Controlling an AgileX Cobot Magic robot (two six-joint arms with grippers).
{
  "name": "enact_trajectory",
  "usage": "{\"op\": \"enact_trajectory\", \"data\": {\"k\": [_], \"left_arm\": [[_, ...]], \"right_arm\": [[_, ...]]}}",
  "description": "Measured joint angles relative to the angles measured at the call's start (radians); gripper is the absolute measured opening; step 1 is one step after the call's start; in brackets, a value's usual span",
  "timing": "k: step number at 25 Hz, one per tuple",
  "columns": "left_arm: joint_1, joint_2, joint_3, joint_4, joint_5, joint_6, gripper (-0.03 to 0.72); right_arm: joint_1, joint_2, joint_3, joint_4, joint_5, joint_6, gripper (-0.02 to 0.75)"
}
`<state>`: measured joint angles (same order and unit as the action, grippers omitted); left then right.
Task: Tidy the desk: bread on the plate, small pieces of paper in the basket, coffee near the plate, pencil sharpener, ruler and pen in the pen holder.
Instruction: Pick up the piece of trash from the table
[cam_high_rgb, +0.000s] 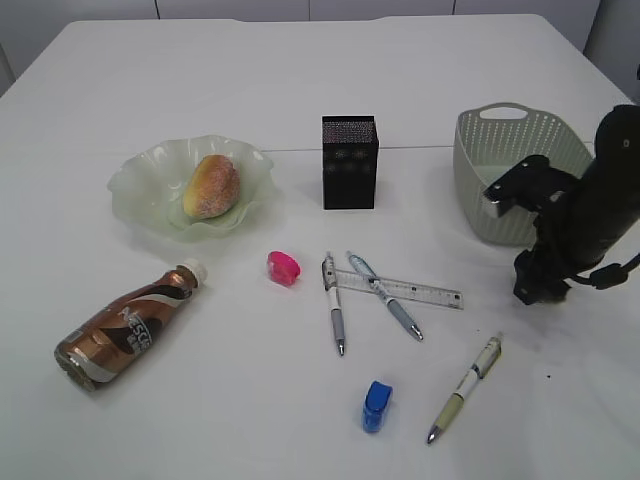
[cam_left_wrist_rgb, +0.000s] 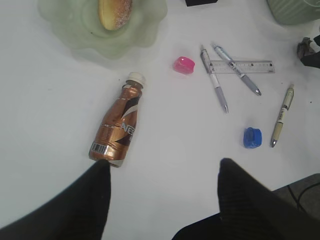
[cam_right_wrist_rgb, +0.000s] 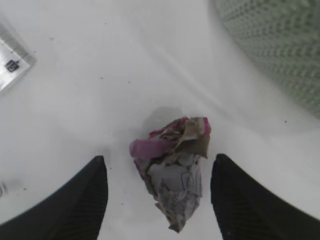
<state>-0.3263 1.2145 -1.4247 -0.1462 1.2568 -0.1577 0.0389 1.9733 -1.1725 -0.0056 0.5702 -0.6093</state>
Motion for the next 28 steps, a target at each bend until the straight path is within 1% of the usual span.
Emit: {"op": "enact_trajectory", "data": {"k": [19, 21, 23, 25, 28], "left_arm": [[0.000, 0.000, 0.000, 0.000, 0.000, 0.000, 0.487], [0.000, 0.000, 0.000, 0.000, 0.000, 0.000, 0.487], [0.000, 0.000, 0.000, 0.000, 0.000, 0.000, 0.487], [0.000, 0.000, 0.000, 0.000, 0.000, 0.000, 0.487], [0.000, 0.000, 0.000, 0.000, 0.000, 0.000, 0.487]], "right_arm": [[0.000, 0.046, -0.002, -0.006, -0.030, 0.002, 0.503], [0.000, 0.048, -0.004, -0.006, -0.034, 0.002, 0.478], [0.000, 0.052, -0.008, -0.006, -0.034, 0.002, 0.436], [0.000, 0.054, -0.008, -0.006, -0.036, 0.002, 0.388], [0.000, 0.054, -0.008, -0.006, -0.038, 0.003, 0.289]]}}
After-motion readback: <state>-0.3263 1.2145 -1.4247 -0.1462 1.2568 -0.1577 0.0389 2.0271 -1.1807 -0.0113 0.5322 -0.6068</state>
